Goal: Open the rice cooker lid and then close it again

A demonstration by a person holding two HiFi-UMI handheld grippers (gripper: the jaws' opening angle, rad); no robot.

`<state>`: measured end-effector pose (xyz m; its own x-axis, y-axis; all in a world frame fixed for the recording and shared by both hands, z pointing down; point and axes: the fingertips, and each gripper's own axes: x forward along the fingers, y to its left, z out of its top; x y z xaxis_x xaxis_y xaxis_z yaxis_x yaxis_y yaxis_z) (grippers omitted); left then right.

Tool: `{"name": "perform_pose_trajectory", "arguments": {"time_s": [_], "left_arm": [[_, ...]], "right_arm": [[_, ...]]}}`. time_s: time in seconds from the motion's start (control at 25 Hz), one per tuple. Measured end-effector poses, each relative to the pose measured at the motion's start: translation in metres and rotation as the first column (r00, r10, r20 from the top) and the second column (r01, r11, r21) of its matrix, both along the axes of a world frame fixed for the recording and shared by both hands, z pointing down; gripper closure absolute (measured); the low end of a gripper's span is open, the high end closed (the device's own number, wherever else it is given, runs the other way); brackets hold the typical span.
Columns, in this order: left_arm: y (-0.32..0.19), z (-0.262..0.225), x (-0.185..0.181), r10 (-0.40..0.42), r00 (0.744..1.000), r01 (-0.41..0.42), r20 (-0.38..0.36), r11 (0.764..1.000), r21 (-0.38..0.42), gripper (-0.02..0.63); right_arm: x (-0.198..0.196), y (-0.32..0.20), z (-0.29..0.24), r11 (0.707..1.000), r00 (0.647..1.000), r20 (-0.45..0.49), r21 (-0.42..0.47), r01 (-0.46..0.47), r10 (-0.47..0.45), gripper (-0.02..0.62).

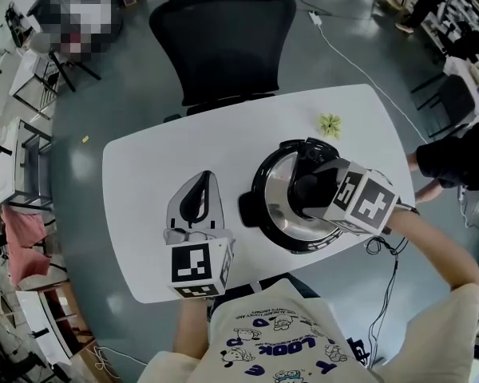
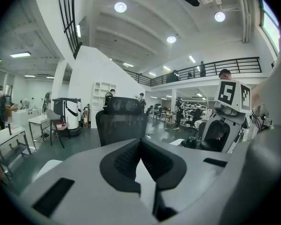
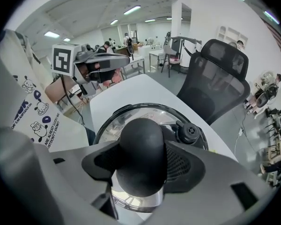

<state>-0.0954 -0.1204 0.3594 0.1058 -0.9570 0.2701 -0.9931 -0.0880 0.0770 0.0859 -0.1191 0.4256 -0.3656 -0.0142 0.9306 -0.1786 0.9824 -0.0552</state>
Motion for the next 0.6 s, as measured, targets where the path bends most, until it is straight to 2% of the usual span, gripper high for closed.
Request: {"name": "perform_pose_trajectory", "arguments": {"time_s": [0.28,0.6], "left_arm": [[0.0,0.0,0.0,-0.01,1.0,0.01,-0.007,1.0,-0.004,0.592],[0.004,-0.001,0.001,-0.019,1.0,0.019,-0.001,1.0,-0.009,0.592]], "right_arm": [[-0.003,0.001,-0.002,1.0,0.995,0.096,0.0,0.005,-0.005,0.299],[-0.001,0.003,-0.012,1.0,0.974,0.226,0.03,-0.006,-0.001,0.302]]}}
